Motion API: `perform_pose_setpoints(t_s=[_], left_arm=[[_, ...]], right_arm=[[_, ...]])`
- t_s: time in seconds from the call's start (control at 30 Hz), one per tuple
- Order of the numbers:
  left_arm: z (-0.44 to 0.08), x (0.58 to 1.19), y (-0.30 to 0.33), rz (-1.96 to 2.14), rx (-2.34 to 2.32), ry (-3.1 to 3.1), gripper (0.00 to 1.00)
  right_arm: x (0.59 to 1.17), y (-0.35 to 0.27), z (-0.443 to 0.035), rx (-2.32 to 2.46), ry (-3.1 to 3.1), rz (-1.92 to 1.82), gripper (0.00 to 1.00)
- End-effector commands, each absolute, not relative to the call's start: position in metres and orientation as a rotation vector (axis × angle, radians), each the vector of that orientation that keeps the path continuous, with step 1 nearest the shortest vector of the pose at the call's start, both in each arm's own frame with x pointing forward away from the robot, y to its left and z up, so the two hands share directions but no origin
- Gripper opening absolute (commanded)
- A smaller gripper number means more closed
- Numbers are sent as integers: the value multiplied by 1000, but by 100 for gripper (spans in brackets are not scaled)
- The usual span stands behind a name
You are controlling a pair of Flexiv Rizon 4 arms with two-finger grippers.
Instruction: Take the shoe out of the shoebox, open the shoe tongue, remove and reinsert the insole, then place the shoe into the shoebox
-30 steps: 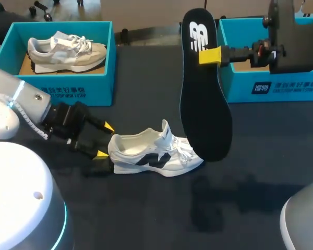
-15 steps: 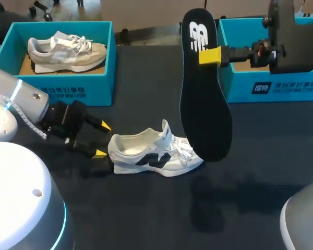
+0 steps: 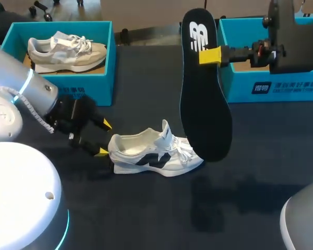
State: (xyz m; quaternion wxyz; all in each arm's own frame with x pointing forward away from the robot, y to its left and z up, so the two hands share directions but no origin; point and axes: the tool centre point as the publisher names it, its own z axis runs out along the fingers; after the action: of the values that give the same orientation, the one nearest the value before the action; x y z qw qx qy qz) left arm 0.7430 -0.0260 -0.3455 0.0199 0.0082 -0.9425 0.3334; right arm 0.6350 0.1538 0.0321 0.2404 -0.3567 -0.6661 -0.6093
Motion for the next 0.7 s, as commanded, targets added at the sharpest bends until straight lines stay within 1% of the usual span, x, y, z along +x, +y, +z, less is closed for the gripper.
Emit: perform_pose_setpoints(t_s=[0.03,0.37,0.7], left_arm=[[-335,738,-29,875,21,-2985,100],[-324,735,-32,583,42,-3053,100],[-329,736,-40,296,24,-3087,100]], right_arm=[[637,157,32,-979,-1824,-1663,0],[637,157,32,-979,-1824,-1663,0],[637,157,32,-979,-1824,-1663,0]])
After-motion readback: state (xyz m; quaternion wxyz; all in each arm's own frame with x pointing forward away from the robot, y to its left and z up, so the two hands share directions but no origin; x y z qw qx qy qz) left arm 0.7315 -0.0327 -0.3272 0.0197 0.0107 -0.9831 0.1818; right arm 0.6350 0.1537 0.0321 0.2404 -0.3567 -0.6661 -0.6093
